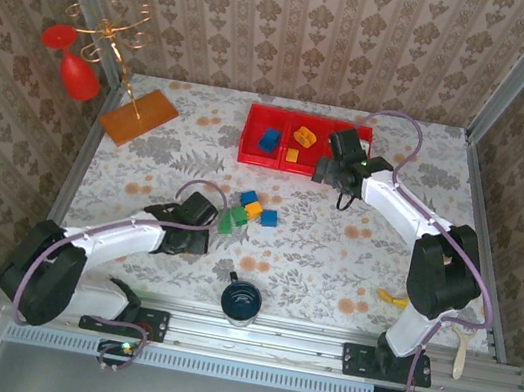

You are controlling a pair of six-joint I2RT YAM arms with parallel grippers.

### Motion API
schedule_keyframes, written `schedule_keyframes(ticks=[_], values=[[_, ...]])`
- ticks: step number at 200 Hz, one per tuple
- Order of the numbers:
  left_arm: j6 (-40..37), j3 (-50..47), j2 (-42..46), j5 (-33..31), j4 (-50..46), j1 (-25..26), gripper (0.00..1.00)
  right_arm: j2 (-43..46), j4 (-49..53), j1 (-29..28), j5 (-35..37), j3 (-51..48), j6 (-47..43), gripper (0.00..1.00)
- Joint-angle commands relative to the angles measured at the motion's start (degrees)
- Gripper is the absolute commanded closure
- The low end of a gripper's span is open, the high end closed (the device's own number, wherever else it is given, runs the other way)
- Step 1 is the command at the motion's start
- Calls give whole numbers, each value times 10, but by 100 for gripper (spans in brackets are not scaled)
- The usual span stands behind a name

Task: Sort the legos into containers by color
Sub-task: Pick up the lego from the bottom-left of the table, then place the lego in the container.

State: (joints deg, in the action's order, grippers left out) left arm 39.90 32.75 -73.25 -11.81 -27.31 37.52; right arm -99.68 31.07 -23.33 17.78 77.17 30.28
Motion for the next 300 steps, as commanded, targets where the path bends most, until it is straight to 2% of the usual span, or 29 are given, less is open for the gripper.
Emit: schedule_keyframes(ticks=[1,58,128,221,300], values=[[11,-7,-15,4,11,-1,40,16,14,-5,16,3,12,0],[8,-6,-42,18,26,-6,57,13,19,-4,16,7,14,0],[-12,18,-32,17,31,-10,75,12,21,-4,15,13,19,0],[-86,123,-43,-3,65,-11,76,36,13,-4,22,-7,30,0],[-194,300,-167,56,181,-10,76,86,10,-4,61,-51,56,0]])
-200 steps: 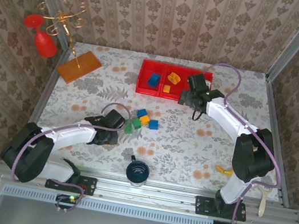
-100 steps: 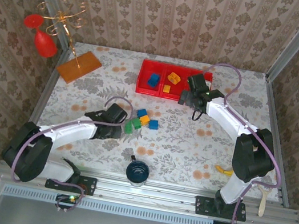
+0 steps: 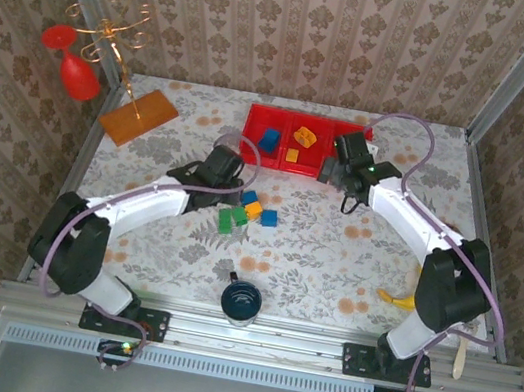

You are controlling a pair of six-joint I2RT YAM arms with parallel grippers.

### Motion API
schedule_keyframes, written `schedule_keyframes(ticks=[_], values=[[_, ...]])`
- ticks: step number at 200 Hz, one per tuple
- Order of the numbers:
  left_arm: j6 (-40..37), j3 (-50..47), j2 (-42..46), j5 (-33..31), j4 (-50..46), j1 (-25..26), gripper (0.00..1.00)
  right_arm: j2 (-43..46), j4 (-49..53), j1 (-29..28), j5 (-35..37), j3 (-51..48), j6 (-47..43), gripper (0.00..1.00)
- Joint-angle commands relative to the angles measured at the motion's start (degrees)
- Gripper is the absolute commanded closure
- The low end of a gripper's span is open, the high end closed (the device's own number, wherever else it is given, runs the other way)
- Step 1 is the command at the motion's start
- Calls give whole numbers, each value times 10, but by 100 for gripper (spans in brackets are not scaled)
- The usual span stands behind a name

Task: Sort the legos into containers by color
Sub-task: Place the lego in the container.

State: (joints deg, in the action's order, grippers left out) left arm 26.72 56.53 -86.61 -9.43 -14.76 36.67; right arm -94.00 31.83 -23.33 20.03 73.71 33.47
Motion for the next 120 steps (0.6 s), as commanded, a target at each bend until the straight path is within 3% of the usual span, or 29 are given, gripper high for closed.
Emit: schedule_keyframes(ticks=[1,69,120], values=[[-64,65,-36,34,57,-1,76,30,3,-4,39,-18,24,0],[-168,281,-210,122,71,0,76,82,17,-4,61,-51,42,0],[-199,431,-326,142,14,-1,76,106,19,-3,68,-66,43,0]])
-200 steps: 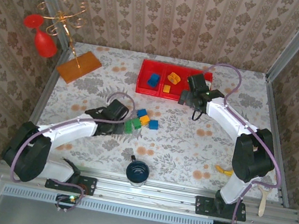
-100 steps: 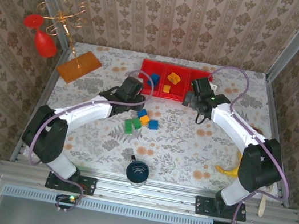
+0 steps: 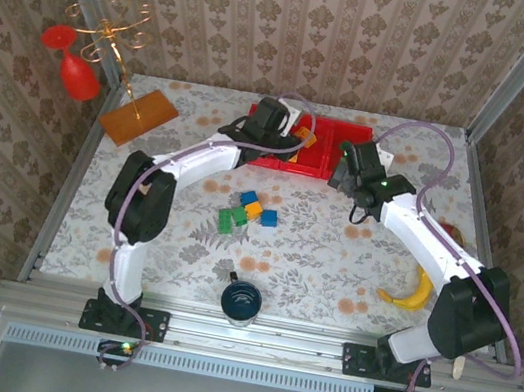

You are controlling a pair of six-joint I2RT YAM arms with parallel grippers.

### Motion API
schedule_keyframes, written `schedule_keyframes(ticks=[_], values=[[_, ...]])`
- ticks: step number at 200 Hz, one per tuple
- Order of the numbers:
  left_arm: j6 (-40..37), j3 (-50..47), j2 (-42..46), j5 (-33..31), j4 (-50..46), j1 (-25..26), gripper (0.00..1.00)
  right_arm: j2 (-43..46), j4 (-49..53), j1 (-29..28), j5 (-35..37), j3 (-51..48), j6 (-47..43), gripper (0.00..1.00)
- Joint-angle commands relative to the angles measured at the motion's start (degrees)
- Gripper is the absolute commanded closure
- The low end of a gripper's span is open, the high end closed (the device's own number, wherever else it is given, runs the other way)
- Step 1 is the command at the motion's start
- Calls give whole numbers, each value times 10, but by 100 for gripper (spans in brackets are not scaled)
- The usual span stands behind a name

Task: Sort the legos into containers by color
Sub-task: Place the lego in the container.

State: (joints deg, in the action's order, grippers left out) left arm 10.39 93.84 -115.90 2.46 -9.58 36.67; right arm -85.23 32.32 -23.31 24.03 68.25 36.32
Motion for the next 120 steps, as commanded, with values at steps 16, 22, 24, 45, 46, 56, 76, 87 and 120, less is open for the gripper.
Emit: schedule_keyframes(ticks=[16,22,24,45,46,56,76,87,120], values=[[-40,94,-60,26,-53,-3,76,20,15,-4,29,-12,15,0],[-41,107,-70,30,-56,-3,76,21,15,-3,29,-12,16,0],[-41,110,-72,31,-58,-3,76,21,15,-3,29,-12,16,0],[-43,146,-104,42,-70,-3,75,24,14,-3,30,-13,16,0],[-44,148,-105,43,-70,-4,74,24,15,-3,30,-14,16,0],[-44,168,-122,45,-78,-4,73,26,13,-4,30,-15,17,0],[-44,211,-154,46,-102,-4,72,30,9,-4,28,-18,18,0],[-44,228,-166,44,-108,-4,71,33,8,-3,26,-21,19,0],[-43,269,-192,40,-121,-4,66,40,5,-3,25,-27,17,0]])
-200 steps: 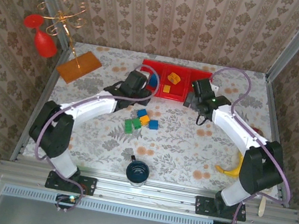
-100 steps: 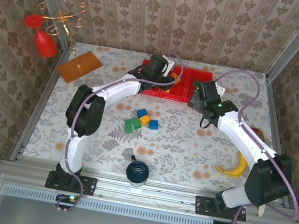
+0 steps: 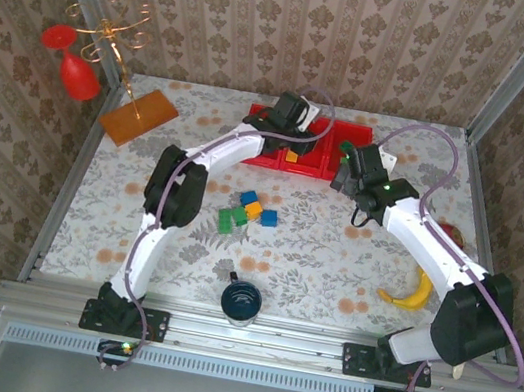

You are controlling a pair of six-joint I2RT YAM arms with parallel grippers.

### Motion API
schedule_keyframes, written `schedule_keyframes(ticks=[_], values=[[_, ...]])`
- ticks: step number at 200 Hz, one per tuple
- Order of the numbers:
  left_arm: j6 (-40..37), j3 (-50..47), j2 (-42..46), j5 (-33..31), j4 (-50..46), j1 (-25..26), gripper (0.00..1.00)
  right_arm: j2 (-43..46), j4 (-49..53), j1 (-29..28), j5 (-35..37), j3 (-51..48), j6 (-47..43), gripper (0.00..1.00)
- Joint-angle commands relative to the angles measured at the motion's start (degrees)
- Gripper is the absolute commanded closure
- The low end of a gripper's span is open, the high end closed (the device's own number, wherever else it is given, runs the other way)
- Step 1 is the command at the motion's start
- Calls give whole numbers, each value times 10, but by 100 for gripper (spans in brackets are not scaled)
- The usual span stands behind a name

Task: Sort the legos into containers by color
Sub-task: Place the lego in the container.

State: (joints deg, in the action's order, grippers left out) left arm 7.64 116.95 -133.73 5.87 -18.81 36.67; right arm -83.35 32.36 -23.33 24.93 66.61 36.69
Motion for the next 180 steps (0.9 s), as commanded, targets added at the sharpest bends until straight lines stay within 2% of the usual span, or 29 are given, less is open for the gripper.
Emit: schedule_keyframes(ticks=[1,61,99,132,180], values=[[-15,40,-15,6,-28,-4,66,21,4,-3,16,-10,14,0],[-7,80,-26,14,-38,1,45,25,-1,-3,10,-14,11,0],[-8,57,15,6,-37,2,40,32,-7,-4,7,-20,8,0],[2,-53,112,-19,12,1,34,33,-13,-5,-4,-30,7,0],[38,-271,292,-57,107,-13,20,33,-33,-23,-14,-33,3,0]])
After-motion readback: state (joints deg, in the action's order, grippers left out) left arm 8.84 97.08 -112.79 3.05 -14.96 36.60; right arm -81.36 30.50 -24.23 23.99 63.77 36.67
